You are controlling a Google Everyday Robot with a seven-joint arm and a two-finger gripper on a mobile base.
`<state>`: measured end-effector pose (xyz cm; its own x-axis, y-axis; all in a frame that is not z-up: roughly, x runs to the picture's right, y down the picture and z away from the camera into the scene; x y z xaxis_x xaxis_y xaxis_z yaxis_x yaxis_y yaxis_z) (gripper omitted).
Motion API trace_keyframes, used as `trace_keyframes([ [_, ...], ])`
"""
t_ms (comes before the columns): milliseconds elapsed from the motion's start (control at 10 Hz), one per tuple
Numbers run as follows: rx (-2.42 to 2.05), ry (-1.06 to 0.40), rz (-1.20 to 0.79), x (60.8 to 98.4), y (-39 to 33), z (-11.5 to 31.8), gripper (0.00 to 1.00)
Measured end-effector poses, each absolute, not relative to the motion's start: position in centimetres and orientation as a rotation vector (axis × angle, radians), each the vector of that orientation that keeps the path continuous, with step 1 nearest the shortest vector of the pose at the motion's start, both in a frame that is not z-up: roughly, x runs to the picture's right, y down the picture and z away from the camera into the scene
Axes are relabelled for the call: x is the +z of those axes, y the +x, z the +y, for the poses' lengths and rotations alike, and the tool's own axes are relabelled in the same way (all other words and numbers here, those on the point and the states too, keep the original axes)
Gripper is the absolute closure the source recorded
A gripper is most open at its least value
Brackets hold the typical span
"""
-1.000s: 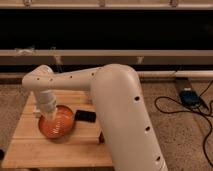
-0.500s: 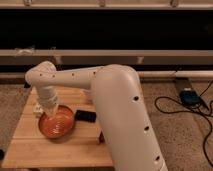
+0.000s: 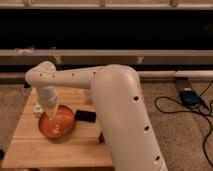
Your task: Push the ceramic bowl across the table
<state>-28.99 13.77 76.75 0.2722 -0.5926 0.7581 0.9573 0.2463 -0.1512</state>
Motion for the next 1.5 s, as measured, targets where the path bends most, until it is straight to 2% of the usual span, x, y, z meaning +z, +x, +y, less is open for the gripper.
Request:
trace_keyframes([
  [1200, -1.16, -0.689, -0.639, 76.78, -28.88, 13.73, 0.7],
  [1400, -1.16, -0.689, -0.639, 76.78, -28.87, 13.73, 0.77],
  [1500, -1.16, -0.689, -0.639, 76.78, -28.87, 13.73, 0.75],
])
